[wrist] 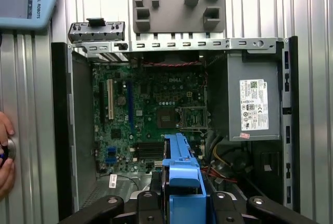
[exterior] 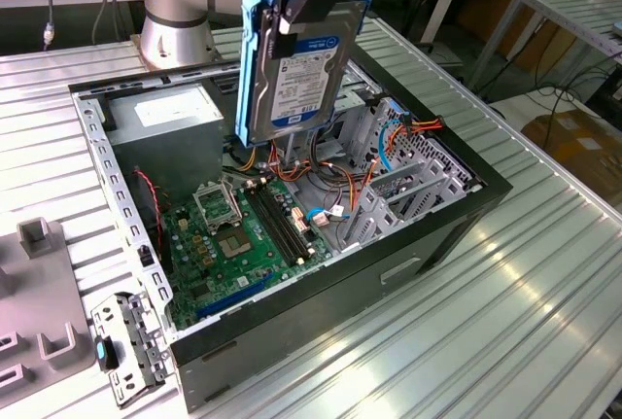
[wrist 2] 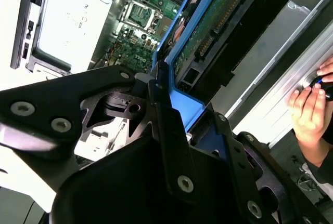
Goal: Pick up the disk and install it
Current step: 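Insert the disk into the insertion slot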
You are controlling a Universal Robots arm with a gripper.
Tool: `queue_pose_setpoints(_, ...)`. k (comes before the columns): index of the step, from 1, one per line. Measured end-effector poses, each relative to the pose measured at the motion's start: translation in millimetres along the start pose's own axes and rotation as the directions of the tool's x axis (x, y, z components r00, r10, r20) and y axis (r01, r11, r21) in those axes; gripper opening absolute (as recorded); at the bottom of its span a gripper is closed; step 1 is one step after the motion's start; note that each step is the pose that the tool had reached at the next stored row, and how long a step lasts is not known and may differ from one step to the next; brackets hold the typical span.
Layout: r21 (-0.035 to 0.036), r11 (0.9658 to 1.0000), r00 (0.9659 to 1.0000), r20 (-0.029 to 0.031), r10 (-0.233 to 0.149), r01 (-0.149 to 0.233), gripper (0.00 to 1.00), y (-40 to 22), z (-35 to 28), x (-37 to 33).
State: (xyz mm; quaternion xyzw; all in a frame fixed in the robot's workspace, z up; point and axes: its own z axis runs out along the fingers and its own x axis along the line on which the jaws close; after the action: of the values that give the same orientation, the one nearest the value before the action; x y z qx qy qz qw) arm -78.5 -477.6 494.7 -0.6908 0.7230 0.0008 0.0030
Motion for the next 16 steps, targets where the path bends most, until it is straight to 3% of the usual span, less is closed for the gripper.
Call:
queue_pose_setpoints(11,0.0,1.0,1.0,0.0,0.0,0.0,0.37,-0.2,0.0,-0.1)
queue_pose_setpoints(16,0.0,1.0,1.0,0.0,0.0,0.0,0.37,-0.4,0.0,3.5)
